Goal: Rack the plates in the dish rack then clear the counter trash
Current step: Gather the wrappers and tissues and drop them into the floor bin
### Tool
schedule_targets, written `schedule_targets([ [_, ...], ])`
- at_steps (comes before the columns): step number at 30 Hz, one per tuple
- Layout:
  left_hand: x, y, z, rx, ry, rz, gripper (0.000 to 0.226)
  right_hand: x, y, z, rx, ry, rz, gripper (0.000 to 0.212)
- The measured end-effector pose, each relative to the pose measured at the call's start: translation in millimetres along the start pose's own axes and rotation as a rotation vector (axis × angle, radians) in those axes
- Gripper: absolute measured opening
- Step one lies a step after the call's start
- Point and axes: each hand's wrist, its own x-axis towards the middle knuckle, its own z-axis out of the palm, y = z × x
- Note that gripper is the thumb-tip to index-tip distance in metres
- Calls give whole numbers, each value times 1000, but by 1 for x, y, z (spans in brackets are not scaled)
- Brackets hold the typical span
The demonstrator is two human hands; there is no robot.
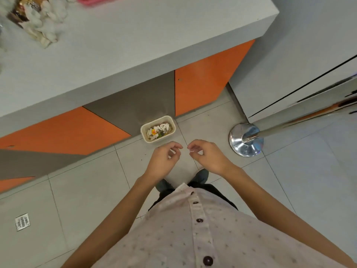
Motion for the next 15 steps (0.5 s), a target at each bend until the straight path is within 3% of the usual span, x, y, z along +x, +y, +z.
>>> schedule_targets([
  [15,64,137,50,-8,127,164,19,-10,36,-141,2,223,-171,32],
])
